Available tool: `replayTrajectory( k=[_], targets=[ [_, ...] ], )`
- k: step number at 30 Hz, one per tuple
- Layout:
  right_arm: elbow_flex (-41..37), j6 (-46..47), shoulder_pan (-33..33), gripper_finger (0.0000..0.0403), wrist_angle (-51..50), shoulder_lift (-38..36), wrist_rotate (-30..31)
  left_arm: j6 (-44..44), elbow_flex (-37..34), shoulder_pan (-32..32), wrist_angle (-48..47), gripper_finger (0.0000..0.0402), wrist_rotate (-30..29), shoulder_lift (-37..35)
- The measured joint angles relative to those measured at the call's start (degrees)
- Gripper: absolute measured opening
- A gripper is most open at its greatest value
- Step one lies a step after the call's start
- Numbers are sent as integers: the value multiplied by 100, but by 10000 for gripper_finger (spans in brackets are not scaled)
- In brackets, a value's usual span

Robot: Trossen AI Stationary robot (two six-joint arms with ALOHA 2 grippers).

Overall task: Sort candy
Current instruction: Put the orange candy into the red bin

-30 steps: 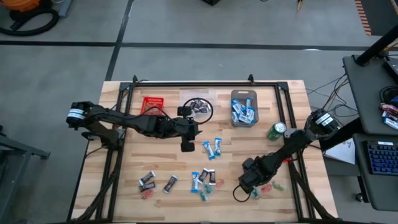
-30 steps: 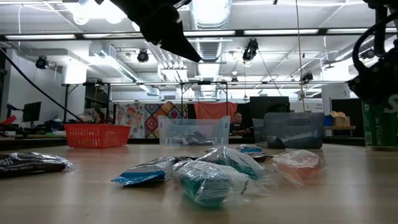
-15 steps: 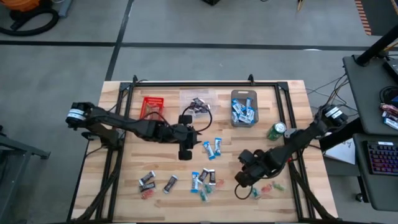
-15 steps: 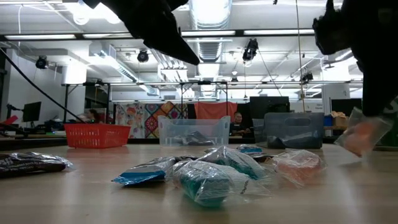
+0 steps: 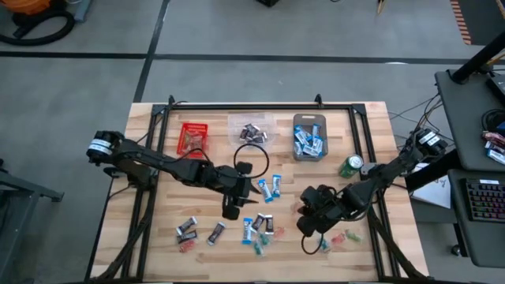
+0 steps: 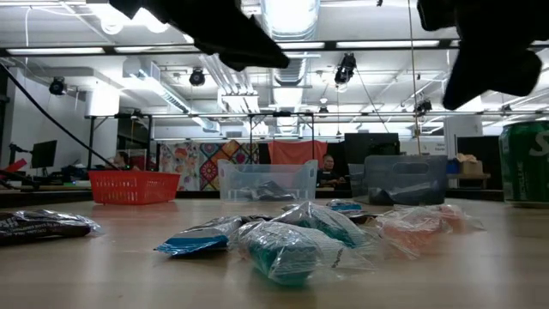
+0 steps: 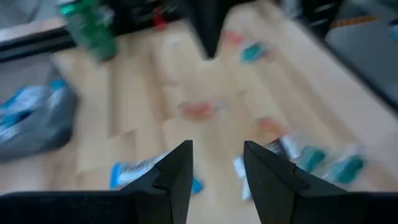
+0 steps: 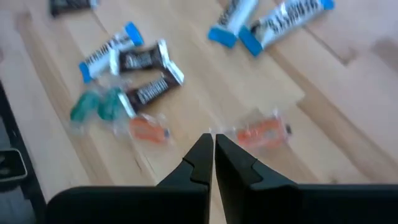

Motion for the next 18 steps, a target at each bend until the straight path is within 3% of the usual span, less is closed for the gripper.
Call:
replayTrajectory(
  k=[6,9,12,18],
  targets=[
    [-4,-214,-28,9,-241,85,307,71,0,0,291,126,-78,249],
    [-14,457,-98,9,-463,258,499,56,0,-2,305,126,-152,302],
    [-17,1134,-266,21,-445,396,171,-6,0,-2,314,126,-262,308],
    [89,1253,-501,93,-375,829,-412,-32,2,-2,316,126,-450,302]
  ],
)
